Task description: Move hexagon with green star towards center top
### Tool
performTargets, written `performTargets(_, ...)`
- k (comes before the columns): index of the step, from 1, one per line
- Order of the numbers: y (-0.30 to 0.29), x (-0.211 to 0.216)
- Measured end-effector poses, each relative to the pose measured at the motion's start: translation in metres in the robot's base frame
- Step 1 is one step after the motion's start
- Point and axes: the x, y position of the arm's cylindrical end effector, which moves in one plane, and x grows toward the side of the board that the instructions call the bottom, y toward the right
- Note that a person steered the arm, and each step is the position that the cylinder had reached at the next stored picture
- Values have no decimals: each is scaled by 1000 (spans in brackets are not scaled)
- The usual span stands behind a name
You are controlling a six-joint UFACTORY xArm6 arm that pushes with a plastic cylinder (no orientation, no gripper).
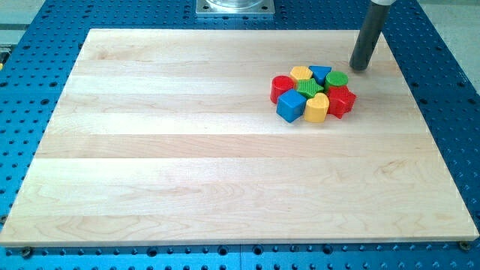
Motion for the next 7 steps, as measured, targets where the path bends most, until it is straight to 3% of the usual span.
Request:
performTargets(1,0,-8)
performTargets(2,25,47)
performTargets(3,31,75)
performTargets(4,-25,64)
performTargets(5,-52,81)
performTargets(7,-74,112)
